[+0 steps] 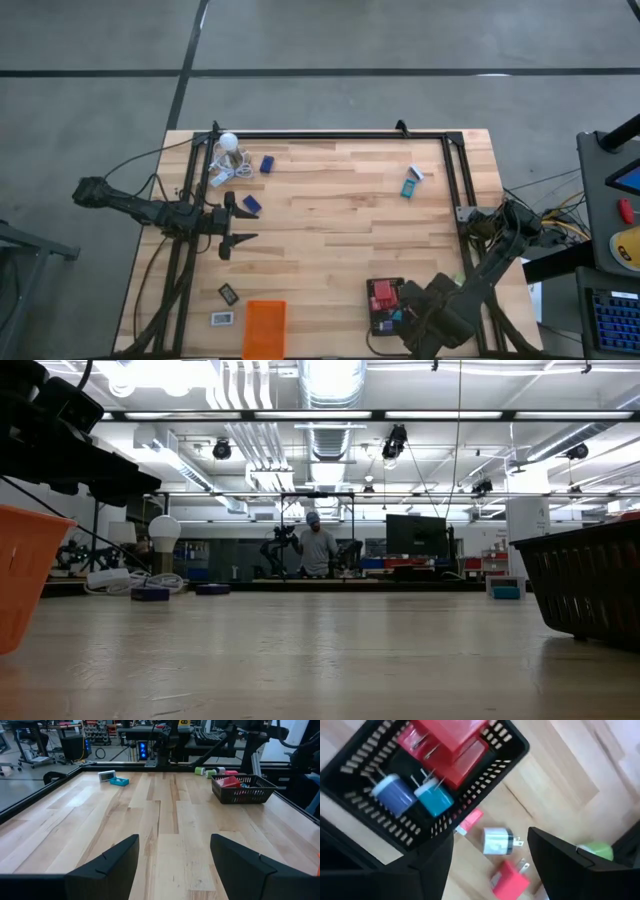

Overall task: Pick & Place Office items
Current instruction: Put the left white charger adapter into the black bin

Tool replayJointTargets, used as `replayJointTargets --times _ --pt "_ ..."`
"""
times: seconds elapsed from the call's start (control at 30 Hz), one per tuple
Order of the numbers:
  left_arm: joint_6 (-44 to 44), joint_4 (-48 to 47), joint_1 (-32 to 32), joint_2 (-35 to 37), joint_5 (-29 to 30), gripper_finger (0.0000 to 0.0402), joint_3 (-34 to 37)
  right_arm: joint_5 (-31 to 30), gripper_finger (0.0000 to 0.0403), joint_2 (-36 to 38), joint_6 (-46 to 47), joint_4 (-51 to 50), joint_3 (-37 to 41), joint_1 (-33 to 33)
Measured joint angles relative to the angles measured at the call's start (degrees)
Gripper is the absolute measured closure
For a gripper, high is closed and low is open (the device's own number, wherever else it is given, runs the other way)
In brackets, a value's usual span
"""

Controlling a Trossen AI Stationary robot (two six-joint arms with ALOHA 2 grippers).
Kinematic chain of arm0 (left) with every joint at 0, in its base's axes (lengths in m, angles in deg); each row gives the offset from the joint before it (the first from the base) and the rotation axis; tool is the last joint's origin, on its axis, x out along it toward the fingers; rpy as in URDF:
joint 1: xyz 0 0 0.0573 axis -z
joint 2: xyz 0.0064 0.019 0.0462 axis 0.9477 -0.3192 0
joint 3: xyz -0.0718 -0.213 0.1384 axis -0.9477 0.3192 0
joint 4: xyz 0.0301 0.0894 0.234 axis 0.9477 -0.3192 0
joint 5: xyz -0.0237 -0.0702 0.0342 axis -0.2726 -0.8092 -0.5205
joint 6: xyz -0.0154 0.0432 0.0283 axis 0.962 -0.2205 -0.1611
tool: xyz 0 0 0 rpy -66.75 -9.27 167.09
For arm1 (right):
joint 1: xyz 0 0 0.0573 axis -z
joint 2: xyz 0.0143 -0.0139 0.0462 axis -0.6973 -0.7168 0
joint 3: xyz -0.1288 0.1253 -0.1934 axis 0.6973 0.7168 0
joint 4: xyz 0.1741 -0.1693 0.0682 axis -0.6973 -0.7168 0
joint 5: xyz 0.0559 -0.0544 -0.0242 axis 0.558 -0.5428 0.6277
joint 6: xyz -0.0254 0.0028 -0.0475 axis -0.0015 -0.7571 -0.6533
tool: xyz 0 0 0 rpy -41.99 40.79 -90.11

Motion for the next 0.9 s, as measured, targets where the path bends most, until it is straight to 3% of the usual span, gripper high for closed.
replayJointTargets --times 0.2,0.5,0.9 --pt "0.0 0.0 0.0 0.0 0.0 0.0149 0.0 3.7 0.0166 0.0 2.7 0.4 0.4 -0.6" --pt "0.0 0.0 0.0 0.0 0.0 0.0149 0.0 6.9 0.017 0.0 15.5 2.3 1.1 -3.2" --pt "0.0 0.0 0.0 0.0 0.0 0.0149 0.0 7.0 0.0172 0.0 16.0 7.6 9.4 -4.9"
